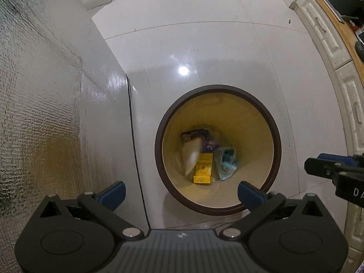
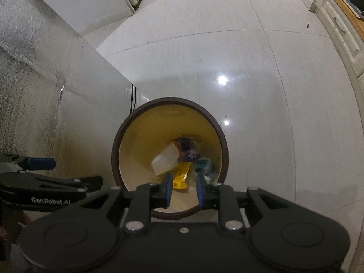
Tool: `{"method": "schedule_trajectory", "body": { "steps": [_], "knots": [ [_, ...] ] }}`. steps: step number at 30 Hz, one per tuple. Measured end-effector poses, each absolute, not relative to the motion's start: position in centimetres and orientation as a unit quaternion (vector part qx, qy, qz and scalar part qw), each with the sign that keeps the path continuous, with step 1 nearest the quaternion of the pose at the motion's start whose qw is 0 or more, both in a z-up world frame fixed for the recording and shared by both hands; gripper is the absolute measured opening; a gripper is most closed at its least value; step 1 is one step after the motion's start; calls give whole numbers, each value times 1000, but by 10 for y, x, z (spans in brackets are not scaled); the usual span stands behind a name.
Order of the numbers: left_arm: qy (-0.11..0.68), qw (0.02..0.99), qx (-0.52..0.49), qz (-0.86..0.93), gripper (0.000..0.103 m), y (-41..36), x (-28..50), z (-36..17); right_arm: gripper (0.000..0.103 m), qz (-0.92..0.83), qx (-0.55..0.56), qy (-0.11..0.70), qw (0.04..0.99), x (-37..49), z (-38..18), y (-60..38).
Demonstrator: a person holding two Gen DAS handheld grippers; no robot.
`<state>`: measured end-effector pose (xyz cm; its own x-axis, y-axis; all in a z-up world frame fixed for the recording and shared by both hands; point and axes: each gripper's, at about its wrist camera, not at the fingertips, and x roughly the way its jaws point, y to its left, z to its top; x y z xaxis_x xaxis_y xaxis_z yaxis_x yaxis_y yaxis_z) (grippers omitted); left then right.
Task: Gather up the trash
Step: 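Open the left tool over the bin while the right tool releases the clear bag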
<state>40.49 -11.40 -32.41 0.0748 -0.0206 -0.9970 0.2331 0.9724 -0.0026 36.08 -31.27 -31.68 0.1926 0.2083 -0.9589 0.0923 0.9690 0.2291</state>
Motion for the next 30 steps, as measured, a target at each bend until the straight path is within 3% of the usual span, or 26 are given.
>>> {"method": "schedule_trajectory", "body": {
  "steps": [8,16,21,26,30],
  "knots": [
    [675,728,79,-90,103,-115,404,-319,31,41,106,638,762,361,-316,-307],
    [666,736,78,-90,103,-115,399,-305,51,38,91,635,766,356,-307,-309],
    [659,743,76,-89,103,-112,394,-293,73,32,90,625,774,351,-297,-312],
    [648,753,74,-87,103,-108,387,-277,77,13,93,613,785,345,-282,-320],
    [638,762,71,-84,103,-104,380,-263,90,8,92,604,792,338,-272,-323]
  ]
}}
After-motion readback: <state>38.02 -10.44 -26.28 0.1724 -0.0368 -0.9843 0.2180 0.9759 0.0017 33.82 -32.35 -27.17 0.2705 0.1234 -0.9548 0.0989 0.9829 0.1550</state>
